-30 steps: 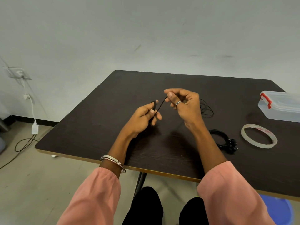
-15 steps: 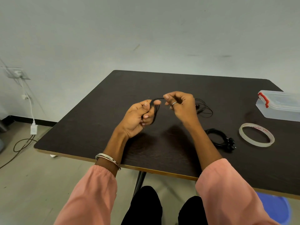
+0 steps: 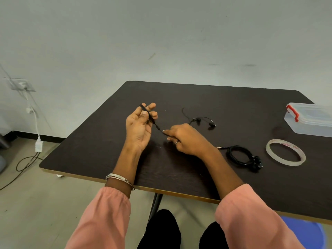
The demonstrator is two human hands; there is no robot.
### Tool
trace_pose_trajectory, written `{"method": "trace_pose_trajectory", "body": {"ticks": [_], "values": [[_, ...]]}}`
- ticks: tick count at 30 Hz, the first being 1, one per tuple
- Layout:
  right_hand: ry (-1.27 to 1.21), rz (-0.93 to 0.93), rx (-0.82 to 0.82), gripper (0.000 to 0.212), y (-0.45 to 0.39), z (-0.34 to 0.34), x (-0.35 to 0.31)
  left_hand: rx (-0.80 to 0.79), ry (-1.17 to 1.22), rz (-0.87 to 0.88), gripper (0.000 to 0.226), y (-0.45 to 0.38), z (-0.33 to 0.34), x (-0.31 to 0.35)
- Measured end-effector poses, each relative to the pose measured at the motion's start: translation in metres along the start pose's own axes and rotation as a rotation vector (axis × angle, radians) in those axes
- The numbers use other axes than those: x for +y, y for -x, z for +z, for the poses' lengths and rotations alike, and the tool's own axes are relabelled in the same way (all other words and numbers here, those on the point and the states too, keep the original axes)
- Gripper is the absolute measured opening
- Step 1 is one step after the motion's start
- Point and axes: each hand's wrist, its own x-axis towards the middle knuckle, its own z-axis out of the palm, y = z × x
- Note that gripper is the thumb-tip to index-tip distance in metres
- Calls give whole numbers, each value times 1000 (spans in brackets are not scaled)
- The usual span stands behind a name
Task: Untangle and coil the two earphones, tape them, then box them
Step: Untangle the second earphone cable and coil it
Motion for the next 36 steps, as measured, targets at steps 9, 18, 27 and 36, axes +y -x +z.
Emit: {"method": "trace_pose_trajectory", "body": {"ticks": [9,18,27,36], "values": [[-146,-109,243,17,2,-6,-7,28,-277,58,29,1,2,-7],[-645,134,673,4,9,-30,6,-382,-725,-86,33,13,8,-15],[-677,185,700,6,8,-33,17,-580,-508,-274,30,17,8,-12],[-600,148,601,12,4,-23,20,-497,22,-292,40,10,4,-2]]}}
